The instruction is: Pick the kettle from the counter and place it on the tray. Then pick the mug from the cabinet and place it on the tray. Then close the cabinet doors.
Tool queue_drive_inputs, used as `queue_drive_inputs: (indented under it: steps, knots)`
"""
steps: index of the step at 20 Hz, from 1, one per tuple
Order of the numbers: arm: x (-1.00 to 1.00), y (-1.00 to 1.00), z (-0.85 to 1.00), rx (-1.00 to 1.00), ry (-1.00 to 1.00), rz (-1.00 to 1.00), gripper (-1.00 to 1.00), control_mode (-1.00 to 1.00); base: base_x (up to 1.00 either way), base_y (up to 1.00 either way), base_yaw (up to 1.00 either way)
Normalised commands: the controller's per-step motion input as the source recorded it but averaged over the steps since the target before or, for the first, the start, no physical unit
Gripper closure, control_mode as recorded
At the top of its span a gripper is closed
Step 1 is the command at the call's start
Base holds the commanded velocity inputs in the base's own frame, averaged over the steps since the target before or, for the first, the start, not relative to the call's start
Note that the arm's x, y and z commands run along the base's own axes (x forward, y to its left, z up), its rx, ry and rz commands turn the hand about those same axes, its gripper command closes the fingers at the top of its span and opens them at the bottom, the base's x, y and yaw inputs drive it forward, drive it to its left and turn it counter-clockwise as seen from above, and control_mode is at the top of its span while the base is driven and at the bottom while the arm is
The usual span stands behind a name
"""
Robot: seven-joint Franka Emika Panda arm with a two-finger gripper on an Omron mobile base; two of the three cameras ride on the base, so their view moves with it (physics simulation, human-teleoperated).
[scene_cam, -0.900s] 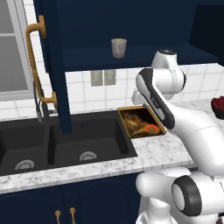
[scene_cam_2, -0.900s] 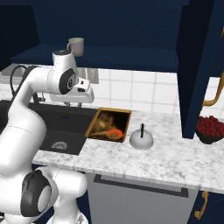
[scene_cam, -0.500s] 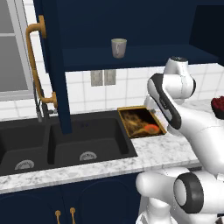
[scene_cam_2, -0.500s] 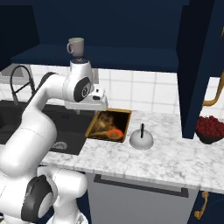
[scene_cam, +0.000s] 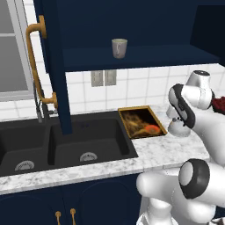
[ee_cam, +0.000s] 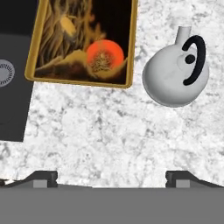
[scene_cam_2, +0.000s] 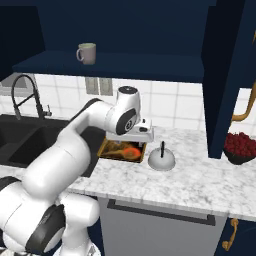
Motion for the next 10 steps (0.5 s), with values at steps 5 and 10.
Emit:
queue_drive_inputs:
  steps: [5, 10]
  knots:
    - [0.33, -0.70, -0.18, 0.01, 0.05, -0.03, -1.00, -1.00, 0.00, 0.00, 0.00]
    - [0.35, -0.41, -0.17, 0.04, 0.00, 0.00, -1.00, -1.00, 0.00, 0.00, 0.00]
